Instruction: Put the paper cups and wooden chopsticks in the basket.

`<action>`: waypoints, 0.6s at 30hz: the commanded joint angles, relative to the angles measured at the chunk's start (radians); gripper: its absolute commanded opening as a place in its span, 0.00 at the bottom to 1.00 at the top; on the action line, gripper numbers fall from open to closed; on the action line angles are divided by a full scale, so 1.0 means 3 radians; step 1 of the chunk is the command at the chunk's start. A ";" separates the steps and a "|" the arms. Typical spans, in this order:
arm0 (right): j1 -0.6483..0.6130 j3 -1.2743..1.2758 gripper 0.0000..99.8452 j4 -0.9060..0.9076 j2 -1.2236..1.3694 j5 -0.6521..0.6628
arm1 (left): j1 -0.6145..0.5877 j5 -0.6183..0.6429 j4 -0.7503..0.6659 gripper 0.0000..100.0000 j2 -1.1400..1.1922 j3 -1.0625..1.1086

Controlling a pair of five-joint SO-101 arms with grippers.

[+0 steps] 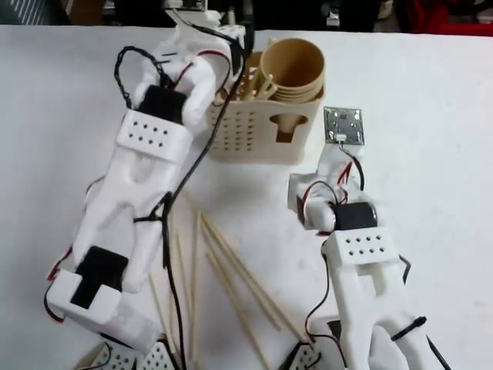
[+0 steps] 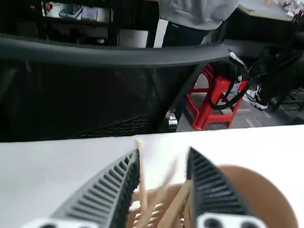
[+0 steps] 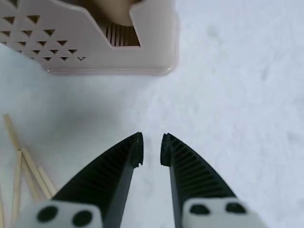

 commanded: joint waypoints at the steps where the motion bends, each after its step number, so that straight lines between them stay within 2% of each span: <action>1: 0.0064 -0.0015 0.08 -0.0064 -0.0095 0.0005 | -0.0105 0.0015 -0.0097 0.19 -0.0069 -0.0026; 4: 0.0125 -0.0015 0.08 -0.0069 -0.0095 0.0005 | -0.0182 0.0015 -0.0015 0.16 -0.0192 0.0005; 10: 0.0146 -0.0020 0.08 -0.0069 -0.0095 0.0005 | -0.0176 -0.0338 0.0982 0.14 -0.0785 0.0000; 18: 0.0120 -0.0036 0.08 -0.0038 -0.0105 0.0082 | -0.0284 -0.0593 0.2138 0.14 -0.1782 0.0005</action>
